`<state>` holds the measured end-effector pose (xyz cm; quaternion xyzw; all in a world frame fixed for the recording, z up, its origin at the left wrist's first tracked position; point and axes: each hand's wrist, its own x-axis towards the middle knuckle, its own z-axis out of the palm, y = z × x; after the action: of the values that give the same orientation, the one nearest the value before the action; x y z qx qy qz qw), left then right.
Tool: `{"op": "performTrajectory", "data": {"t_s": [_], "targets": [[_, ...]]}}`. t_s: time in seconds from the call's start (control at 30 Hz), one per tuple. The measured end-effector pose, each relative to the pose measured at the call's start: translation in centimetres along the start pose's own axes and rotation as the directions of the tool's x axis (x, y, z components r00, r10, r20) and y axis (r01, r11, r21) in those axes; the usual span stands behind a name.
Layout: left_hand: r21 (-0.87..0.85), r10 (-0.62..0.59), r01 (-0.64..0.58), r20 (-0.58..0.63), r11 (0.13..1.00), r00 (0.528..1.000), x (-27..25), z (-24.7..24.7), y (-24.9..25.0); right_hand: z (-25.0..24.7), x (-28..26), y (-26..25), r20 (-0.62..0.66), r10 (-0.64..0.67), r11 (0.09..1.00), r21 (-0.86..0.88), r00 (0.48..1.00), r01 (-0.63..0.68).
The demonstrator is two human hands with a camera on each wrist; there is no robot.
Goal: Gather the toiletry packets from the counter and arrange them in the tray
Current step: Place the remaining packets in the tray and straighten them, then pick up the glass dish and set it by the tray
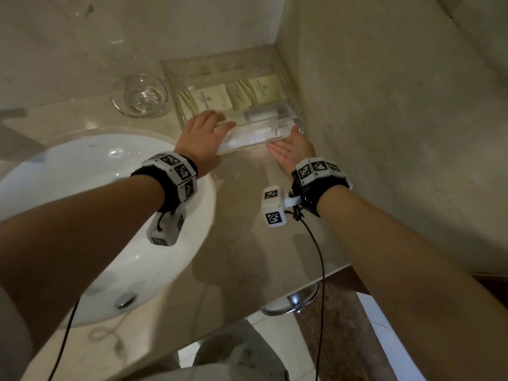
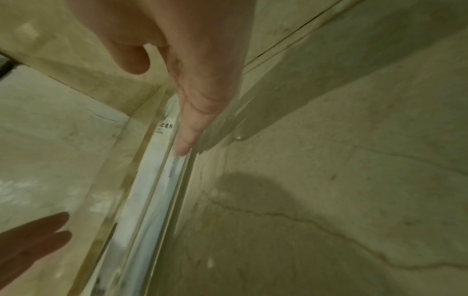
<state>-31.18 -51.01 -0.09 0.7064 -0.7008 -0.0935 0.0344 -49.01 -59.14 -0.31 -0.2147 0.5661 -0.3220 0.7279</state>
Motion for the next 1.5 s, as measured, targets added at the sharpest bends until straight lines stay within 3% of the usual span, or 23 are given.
{"op": "performTrajectory", "data": {"t_s": [0.23,0.47,0.63,0.73,0.93,1.1,1.33,1.5], "targets": [[-0.068,-0.121,0.117,-0.062,0.991,0.991,2.2,-0.1,-1.9,2.8,0.7,-0.3,0.122,-0.022,0.999,-0.021,0.992,0.025],[-0.079,-0.129,0.124,-0.058,0.989,0.990,2.6,0.0,-2.8,3.5,1.1,-0.3,0.104,-0.039,0.999,0.022,0.994,0.037],[-0.136,-0.134,0.124,-0.068,0.983,0.989,1.4,-0.5,-3.7,4.2,0.7,-0.2,0.042,-0.042,0.979,-0.198,0.998,0.049],[-0.172,-0.194,0.176,-0.094,0.969,0.976,0.5,-1.4,-4.7,5.5,-0.1,0.6,-0.004,-0.076,0.908,-0.413,0.997,0.067],[-0.344,-0.373,0.308,-0.143,0.887,0.917,-2.9,-3.9,-8.4,11.2,-3.0,3.0,0.201,-0.078,0.727,-0.659,0.976,0.194],[-0.440,-0.494,0.406,-0.104,0.801,0.863,-8.0,-4.1,-12.7,16.8,-4.0,5.9,0.241,0.024,0.700,-0.697,0.970,0.155],[-0.465,-0.668,0.579,-0.037,0.670,0.743,-16.1,-3.7,-19.0,22.9,-3.9,10.1,0.191,0.213,0.792,-0.608,0.958,-0.055],[-0.452,-0.711,0.635,0.003,0.626,0.703,-19.9,-2.1,-21.5,25.0,-2.5,10.7,0.089,0.102,0.867,-0.495,0.991,-0.045]]}}
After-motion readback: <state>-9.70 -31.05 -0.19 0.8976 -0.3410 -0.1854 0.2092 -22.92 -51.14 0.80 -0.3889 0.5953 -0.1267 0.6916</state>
